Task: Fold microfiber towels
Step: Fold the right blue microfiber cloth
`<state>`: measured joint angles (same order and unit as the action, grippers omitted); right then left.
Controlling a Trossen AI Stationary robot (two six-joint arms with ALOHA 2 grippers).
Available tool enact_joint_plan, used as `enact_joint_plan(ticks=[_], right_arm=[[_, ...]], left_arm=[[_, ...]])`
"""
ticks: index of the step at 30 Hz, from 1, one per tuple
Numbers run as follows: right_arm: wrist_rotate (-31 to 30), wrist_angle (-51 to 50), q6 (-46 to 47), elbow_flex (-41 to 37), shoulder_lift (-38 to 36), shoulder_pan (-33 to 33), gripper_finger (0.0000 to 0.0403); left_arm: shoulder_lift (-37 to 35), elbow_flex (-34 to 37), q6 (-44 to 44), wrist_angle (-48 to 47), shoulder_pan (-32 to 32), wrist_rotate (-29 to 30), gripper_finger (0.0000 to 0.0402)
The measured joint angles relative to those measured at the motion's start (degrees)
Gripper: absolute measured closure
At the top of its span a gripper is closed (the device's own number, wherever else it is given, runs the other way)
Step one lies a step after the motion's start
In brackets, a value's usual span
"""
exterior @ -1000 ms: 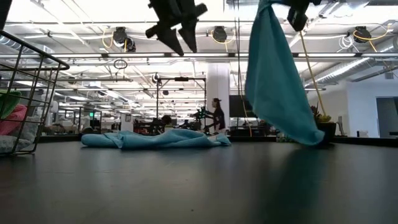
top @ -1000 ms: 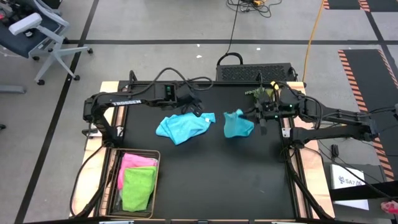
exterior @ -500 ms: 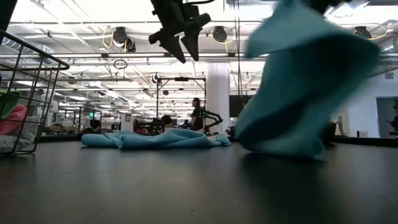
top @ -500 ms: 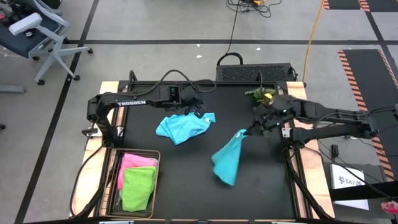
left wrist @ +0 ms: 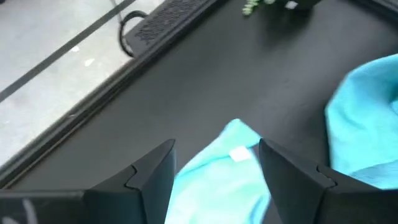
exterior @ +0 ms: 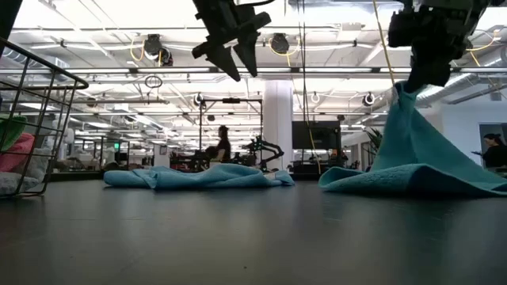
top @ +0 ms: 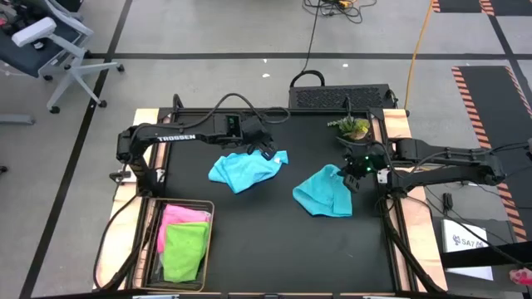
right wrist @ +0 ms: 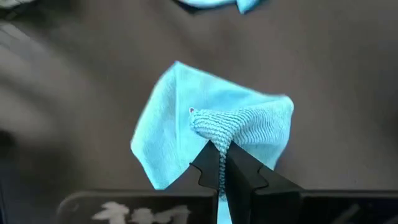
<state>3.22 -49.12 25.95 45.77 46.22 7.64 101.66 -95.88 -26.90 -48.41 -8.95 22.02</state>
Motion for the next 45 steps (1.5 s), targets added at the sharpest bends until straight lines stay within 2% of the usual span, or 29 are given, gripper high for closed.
enact_joint_plan(ticks=[8, 16, 22, 27, 32, 36, 40, 45], right_arm=[[1.29, 7.49, -2.52, -0.25, -0.06, 0.07, 0.0403], [2.85, 9.11, -2.85, -0.25, -0.03, 0.17, 0.0403], [3.02, 8.99, -3.08, -0.25, -0.02, 0.17, 0.0403], [2.67, 9.26, -4.24, -0.25, -0.04, 0.22, 0.0403], [-1.97, 16.64, -5.38, -0.25, 0.00, 0.68, 0.0403], [-2.11, 22.25, -7.39, -0.25, -0.02, 2.37, 0.0403], [-1.64, 21.66, -7.40, -0.25, -0.02, 3.79, 0.0403], [-1.50, 18.64, -7.18, -0.25, 0.02, 4.20, 0.0403]], left_arm=[[5.29, 0.06, 7.73, 10.92, 4.28, -1.20, 0.0170], [15.77, 0.05, 23.80, 23.58, 9.15, -2.43, 0.0170], [18.17, 0.11, 24.23, 24.46, 11.00, -3.17, 0.0170], [18.13, 0.07, 31.22, 28.06, 12.32, -7.07, 0.0170], [18.11, 0.07, 36.73, 30.93, 13.36, -5.66, 0.0170], [18.74, -0.04, 38.46, 32.09, 13.20, -5.40, 0.0170], [20.74, -0.02, 38.86, 32.50, 13.29, -5.33, 0.0170], [22.85, -0.09, 40.44, 30.92, 14.07, -2.37, 0.0170]])
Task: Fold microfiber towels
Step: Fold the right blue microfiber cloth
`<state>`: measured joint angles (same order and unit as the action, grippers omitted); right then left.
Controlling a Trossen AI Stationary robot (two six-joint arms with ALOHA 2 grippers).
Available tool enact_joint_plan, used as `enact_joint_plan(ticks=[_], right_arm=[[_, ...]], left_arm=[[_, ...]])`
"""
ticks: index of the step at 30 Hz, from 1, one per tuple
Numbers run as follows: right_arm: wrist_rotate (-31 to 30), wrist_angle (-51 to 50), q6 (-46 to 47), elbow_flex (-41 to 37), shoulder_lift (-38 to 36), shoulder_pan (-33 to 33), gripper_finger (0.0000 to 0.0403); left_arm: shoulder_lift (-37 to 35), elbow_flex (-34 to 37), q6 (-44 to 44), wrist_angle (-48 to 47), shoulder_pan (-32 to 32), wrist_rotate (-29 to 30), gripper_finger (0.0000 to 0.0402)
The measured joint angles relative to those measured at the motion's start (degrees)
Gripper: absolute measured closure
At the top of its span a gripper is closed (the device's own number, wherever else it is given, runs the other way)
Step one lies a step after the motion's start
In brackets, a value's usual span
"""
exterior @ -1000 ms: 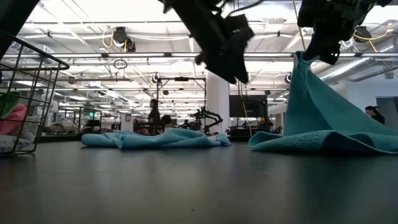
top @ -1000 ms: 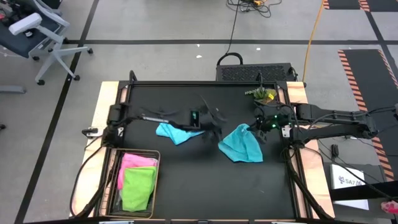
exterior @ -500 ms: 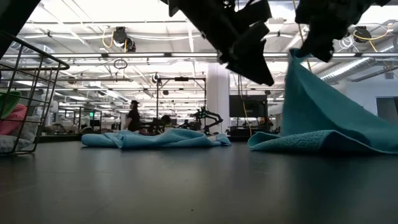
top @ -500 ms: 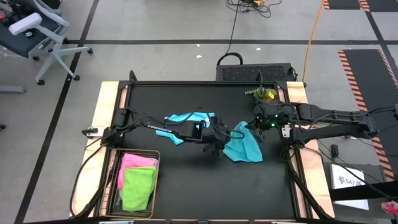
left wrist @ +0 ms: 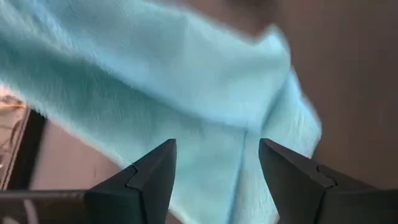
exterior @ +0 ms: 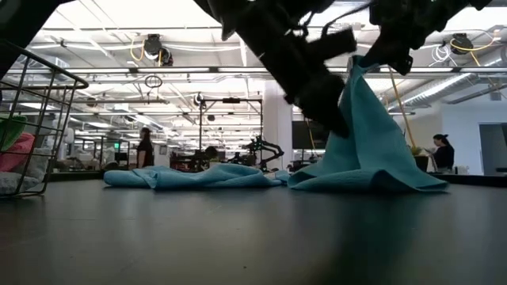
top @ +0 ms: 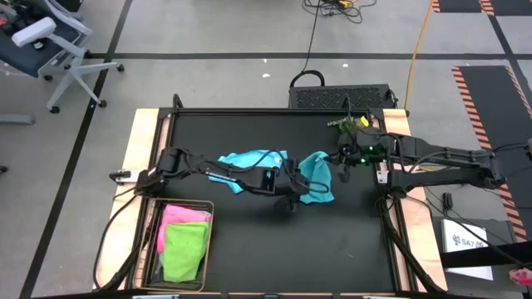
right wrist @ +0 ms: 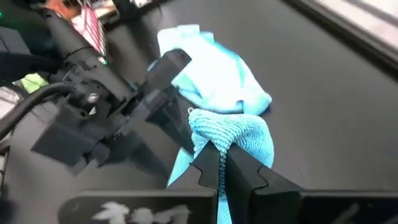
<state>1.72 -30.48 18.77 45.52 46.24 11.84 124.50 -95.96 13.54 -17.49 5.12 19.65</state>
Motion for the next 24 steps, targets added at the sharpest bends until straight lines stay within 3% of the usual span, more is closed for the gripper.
enact_joint_plan(ticks=[9, 14, 24], right_arm=[[4.55, -9.56, 0.34, -1.03, 0.66, -0.07, 0.0403], [9.12, -7.60, 4.20, -4.77, 0.52, -0.07, 0.0403], [9.28, 0.68, 6.01, -8.43, 0.52, -0.07, 0.0403]], left_arm=[[3.81, 0.07, 2.87, -1.94, 0.34, 1.26, 0.0170], [3.81, 0.13, 4.55, -1.59, 0.27, 2.96, 0.0170], [5.03, 0.19, 7.32, -1.08, -1.14, 3.56, 0.0170]])
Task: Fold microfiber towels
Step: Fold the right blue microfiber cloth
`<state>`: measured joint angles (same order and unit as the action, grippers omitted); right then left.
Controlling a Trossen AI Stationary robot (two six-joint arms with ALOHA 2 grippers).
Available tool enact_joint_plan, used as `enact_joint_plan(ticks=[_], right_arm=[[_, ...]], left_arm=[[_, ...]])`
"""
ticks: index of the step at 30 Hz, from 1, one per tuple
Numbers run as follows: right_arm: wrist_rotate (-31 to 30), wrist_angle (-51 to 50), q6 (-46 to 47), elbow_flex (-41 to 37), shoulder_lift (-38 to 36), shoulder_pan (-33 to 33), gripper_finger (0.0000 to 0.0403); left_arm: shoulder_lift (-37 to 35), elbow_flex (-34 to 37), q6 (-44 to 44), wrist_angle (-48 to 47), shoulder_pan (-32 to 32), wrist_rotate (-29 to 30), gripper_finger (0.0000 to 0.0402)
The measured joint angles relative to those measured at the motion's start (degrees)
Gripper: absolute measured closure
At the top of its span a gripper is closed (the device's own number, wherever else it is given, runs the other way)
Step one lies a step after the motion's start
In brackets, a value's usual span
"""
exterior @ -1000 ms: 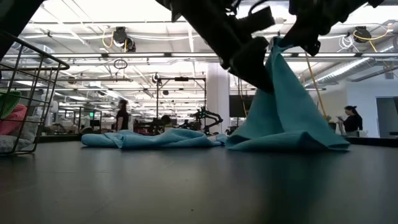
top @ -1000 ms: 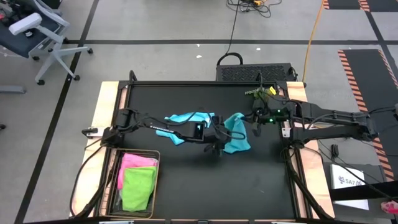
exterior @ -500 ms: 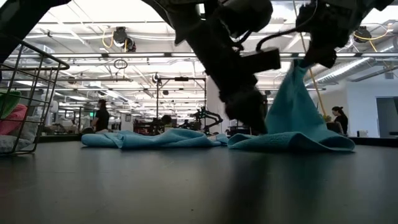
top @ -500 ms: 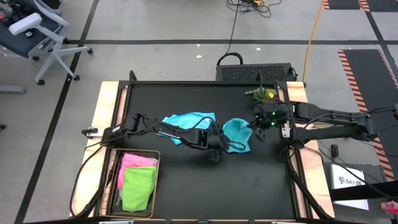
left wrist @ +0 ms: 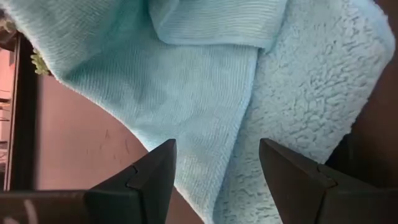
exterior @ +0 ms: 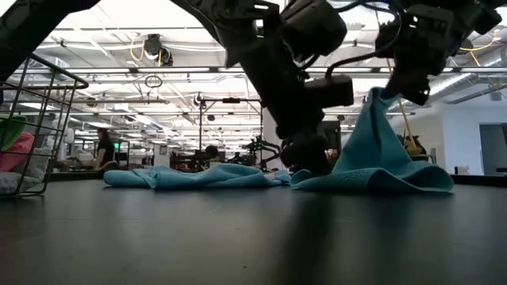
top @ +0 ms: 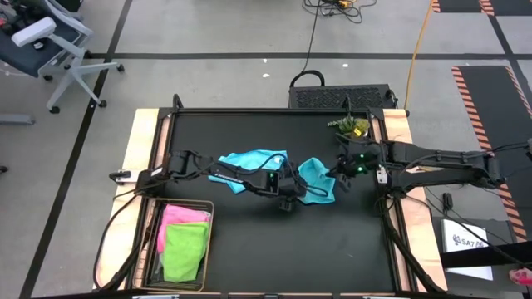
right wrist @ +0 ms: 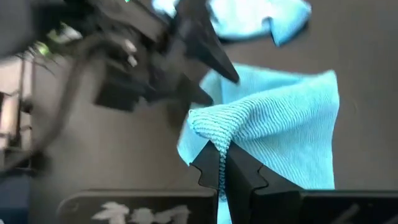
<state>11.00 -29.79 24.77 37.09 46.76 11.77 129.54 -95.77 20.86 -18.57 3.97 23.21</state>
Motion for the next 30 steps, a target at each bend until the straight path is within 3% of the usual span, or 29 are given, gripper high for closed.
enact_joint_plan(ticks=[5, 17, 21, 27, 30], right_arm=[[1.30, 5.40, -0.04, 0.01, -0.54, -0.02, 0.0403], [1.29, 5.59, 0.02, -0.03, -0.65, -0.02, 0.0403], [1.26, 5.58, 0.02, -0.03, -0.65, -0.02, 0.0403], [1.22, 5.57, 0.04, -0.03, -0.65, -0.02, 0.0402], [1.20, 5.56, 0.04, -0.03, -0.65, -0.02, 0.0402]], left_arm=[[1.22, 0.01, 0.04, 0.24, -0.74, -0.23, 0.0170], [1.75, -0.08, -1.59, 1.97, -2.23, -0.75, 0.0177], [1.75, -0.08, -4.61, 2.13, -2.11, -0.97, 0.0236], [1.75, -0.08, -9.49, 1.23, -1.93, -5.14, 0.0378], [1.13, -0.06, -13.61, -0.31, -1.97, -5.70, 0.0391]])
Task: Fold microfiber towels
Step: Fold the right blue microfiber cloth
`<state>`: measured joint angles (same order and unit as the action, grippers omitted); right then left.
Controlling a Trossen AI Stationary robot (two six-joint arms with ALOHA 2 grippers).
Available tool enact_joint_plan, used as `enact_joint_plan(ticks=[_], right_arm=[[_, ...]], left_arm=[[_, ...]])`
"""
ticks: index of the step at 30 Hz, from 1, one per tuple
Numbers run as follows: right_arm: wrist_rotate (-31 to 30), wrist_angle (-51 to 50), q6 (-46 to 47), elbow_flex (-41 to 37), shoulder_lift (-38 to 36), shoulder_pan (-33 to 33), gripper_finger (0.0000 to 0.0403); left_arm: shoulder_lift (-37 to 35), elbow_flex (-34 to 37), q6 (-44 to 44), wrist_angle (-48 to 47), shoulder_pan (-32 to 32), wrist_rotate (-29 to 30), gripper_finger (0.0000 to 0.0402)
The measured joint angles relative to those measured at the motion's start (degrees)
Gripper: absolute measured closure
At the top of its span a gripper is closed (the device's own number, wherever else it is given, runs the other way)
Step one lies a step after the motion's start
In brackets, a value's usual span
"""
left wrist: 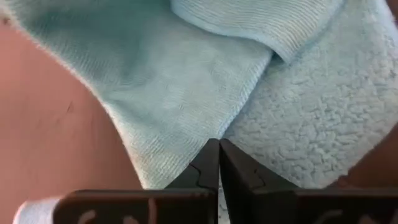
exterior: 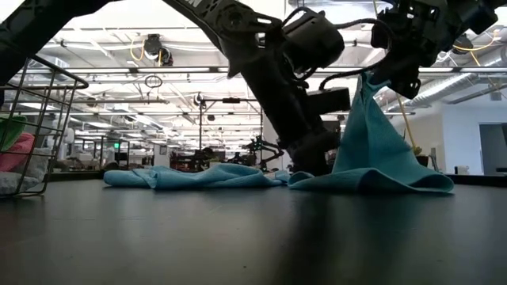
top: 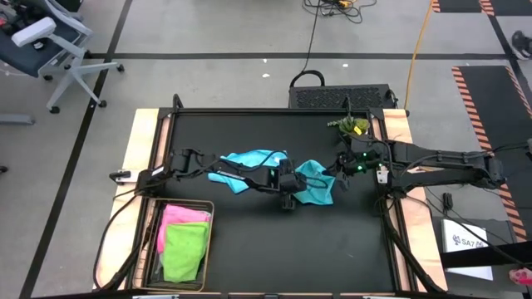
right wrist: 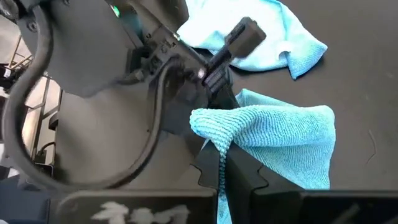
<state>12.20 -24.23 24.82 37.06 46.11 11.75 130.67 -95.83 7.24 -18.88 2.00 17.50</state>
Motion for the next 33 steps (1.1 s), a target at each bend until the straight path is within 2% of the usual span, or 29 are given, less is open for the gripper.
enact_joint_plan(ticks=[5, 10, 14, 18, 19, 22, 27, 30, 33], right_arm=[[-0.08, -0.51, -0.04, 0.00, 0.02, 0.04, 0.0402], [0.01, -2.02, 0.00, 0.00, 0.02, 0.04, 0.0402], [0.14, -1.92, 0.00, 0.00, 0.00, 0.04, 0.0402], [7.23, -3.75, 0.05, 0.02, 0.00, 0.06, 0.0402], [6.64, -4.83, 0.06, 0.03, 0.00, -0.02, 0.0402], [-1.44, -8.06, 0.43, 0.04, 0.00, 0.08, 0.0402], [0.93, -7.19, 0.51, 0.43, -0.39, 0.42, 0.0402], [-6.29, -7.68, 2.00, 3.36, -0.62, 0.41, 0.0402], [-13.70, -10.00, -1.68, 8.09, -0.68, 0.41, 0.0402]], left_arm=[[-4.68, 0.00, -4.49, -5.70, -0.17, 1.52, 0.0398], [-13.02, 0.00, -5.94, -11.71, -0.99, 8.34, 0.0400], [-19.67, -0.02, -5.18, -12.70, -2.21, 10.88, 0.0400], [-25.22, -0.02, -5.42, -13.17, -3.82, 11.29, 0.0400], [-26.51, -0.04, -5.71, -12.98, -4.23, 11.29, 0.0400], [-29.20, -0.06, -5.96, -14.07, -5.39, 11.27, 0.0401], [-31.35, -0.06, -6.46, -17.63, -6.30, 11.03, 0.0401], [-31.56, -0.05, -7.71, -19.13, -6.62, 11.03, 0.0401], [-31.52, -0.02, -7.97, -19.93, -6.64, 11.03, 0.0401]])
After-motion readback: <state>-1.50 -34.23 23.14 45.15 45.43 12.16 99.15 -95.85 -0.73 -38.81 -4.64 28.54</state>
